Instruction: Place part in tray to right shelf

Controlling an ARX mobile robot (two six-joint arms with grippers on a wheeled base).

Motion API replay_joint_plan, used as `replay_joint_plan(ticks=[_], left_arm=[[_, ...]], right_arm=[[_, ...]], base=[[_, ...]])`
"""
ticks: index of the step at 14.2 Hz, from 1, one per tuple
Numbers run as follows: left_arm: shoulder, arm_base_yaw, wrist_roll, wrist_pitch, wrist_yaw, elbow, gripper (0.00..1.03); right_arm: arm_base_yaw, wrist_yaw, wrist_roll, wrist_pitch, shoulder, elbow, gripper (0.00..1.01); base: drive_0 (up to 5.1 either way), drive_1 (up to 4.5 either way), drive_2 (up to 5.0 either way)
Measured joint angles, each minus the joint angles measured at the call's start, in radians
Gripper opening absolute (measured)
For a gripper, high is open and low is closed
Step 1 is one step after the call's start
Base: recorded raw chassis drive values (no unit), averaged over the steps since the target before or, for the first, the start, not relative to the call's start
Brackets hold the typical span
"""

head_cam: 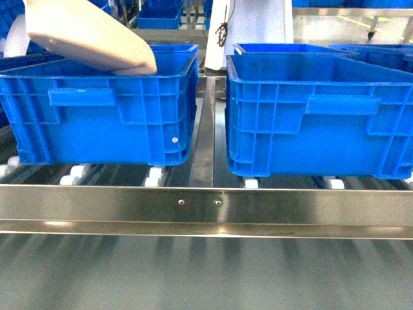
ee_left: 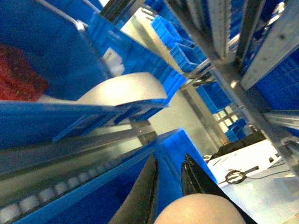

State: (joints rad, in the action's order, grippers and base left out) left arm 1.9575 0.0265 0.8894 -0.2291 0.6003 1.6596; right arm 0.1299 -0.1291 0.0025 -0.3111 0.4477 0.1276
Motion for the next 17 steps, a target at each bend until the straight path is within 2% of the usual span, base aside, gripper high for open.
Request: replay_joint_plan(ticks=[2,4,5,6,7,9,11,12,13,14,15,16,17], left_arm=[[0.060,-0.009,-0.115,0.002,0.038,0.138,0.12],[0.092,-0.004,-0.138,0.008,0.009,0.160,0.12],[0.083,0.001,-0.127,-0.017,-0.030,0.134,0.12],[0.042,0.005,-0.082,-0.039,-0.098,0.065,0.12],[-0.023,0.008,-0.012,-0.096,-0.206,-0.047,0.12],[-0.184,0.008,0.175,-0.267,-0.377,-0.315,0.12],[-0.355,-0.001,0.315,-0.463,-0.486,-0.579,0.12],[-0.439,-0.018,0.351,-0.529,-0.505,-0.694,0.12],[-0.509,-0.034,0.352,-0.526,-0.509,-0.774,0.12],[-0.526,-0.040,0.315,-0.465,-0.532,-0.779,0.12],[-0.566,-0.034,0.105,-0.348,-0.591,-0.812,0.12],[-0.623,-0.031,-0.185,-0.362,-0.597,-0.926,0.12],[-0.669,-0.029,-0.439,-0.402,-0.599,-1.018,0.12]], right_arm=[[0.000,0.000,0.000,0.000,0.000,0.000,0.98],[0.000,0.000,0.000,0.000,0.000,0.000,0.98],[0.000,0.000,0.000,0.000,0.000,0.000,0.98],[0.000,0.000,0.000,0.000,0.000,0.000,0.98],[0.000,0.000,0.000,0.000,0.000,0.000,0.98],[0.000,0.000,0.000,0.000,0.000,0.000,0.98],[0.000,0.000,0.000,0.000,0.000,0.000,0.98],[0.000,0.000,0.000,0.000,0.000,0.000,0.98],[0.000,0.000,0.000,0.000,0.000,0.000,0.98],[0.000,0.000,0.000,0.000,0.000,0.000,0.98],[0.000,0.000,0.000,0.001,0.000,0.000,0.98],[0.000,0.000,0.000,0.001,0.000,0.000,0.98],[0.000,0.000,0.000,0.000,0.000,0.000,0.98]], base=[[0.0,0.00,0.0],[0.0,0.00,0.0],[0.0,0.00,0.0],[0.0,0.00,0.0],[0.0,0.00,0.0],[0.0,0.00,0.0],[0.0,0.00,0.0],[0.0,0.00,0.0],[0.0,0.00,0.0],[0.0,0.00,0.0],[0.0,0.00,0.0],[0.0,0.00,0.0],[0.0,0.00,0.0]])
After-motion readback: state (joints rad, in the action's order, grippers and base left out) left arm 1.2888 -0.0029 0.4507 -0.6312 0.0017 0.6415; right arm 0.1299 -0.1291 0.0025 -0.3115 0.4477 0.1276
